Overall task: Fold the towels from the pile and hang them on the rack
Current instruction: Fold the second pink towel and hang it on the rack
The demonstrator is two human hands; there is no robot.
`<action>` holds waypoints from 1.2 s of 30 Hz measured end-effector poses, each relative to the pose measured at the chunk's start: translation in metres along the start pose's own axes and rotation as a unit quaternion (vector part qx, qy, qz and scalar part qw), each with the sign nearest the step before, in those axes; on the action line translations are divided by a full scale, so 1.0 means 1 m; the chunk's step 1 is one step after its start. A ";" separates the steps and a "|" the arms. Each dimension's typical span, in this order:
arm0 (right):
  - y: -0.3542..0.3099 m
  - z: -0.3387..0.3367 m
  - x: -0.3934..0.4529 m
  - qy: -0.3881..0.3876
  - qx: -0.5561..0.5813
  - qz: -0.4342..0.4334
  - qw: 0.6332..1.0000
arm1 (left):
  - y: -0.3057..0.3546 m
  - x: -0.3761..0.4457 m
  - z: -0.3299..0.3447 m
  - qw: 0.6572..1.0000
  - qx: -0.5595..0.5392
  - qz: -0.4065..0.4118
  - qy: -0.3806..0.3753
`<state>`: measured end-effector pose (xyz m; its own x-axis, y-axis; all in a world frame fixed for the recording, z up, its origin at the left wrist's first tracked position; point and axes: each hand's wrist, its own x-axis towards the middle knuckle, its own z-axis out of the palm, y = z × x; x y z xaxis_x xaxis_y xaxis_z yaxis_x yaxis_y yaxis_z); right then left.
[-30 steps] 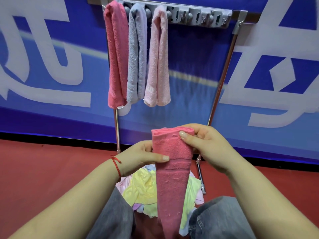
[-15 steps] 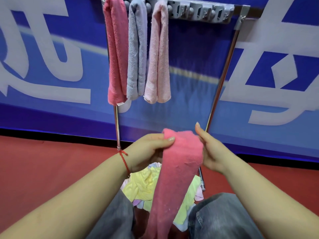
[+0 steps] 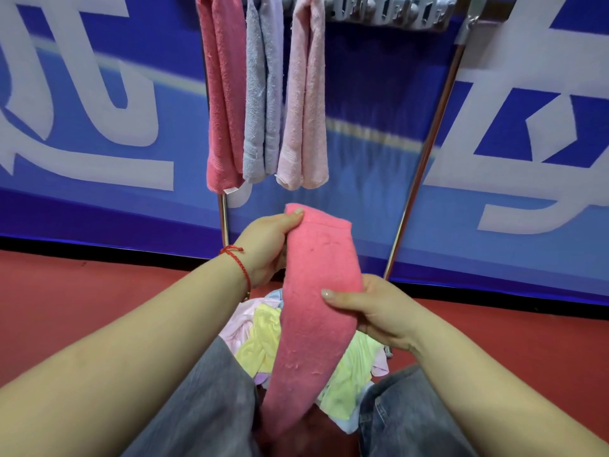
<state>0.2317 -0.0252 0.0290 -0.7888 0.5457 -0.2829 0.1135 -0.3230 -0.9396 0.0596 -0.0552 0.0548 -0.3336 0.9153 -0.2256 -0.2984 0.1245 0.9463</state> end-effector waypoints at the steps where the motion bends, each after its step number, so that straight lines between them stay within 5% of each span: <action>1: -0.004 0.001 0.000 0.008 0.005 -0.008 1.000 | -0.002 -0.001 0.001 1.000 -0.020 -0.018 0.003; 8: -0.034 -0.002 0.004 0.054 0.049 -0.062 0.995 | -0.037 -0.012 0.000 0.973 -0.093 -0.111 -0.180; 13: -0.050 -0.020 0.009 0.084 0.105 -0.071 0.988 | -0.057 -0.018 0.000 0.973 -0.029 -0.073 -0.217; 17: -0.052 -0.032 0.013 0.126 0.130 -0.074 0.981 | -0.065 -0.022 -0.001 0.961 0.137 -0.031 -0.237; 20: -0.044 -0.032 0.017 0.165 0.143 -0.045 0.975 | -0.065 -0.027 0.005 0.960 0.125 -0.022 -0.248; 24: -0.027 -0.028 0.019 0.180 0.171 0.012 0.969 | -0.057 -0.029 0.016 0.972 0.008 -0.034 -0.230; 28: -0.011 -0.025 0.016 0.099 0.183 0.073 0.975 | -0.044 -0.028 0.017 0.971 -0.106 -0.063 -0.205; 36: -0.001 -0.016 0.007 0.018 0.179 0.050 0.982 | -0.028 -0.019 0.004 0.978 -0.174 -0.024 -0.116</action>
<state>0.2361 -0.0087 0.0250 -0.7622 0.5219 -0.3829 -0.0349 -0.6238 -0.7808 0.0781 -0.0740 0.0331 -0.1122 0.9790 -0.1704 -0.6075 0.0682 0.7914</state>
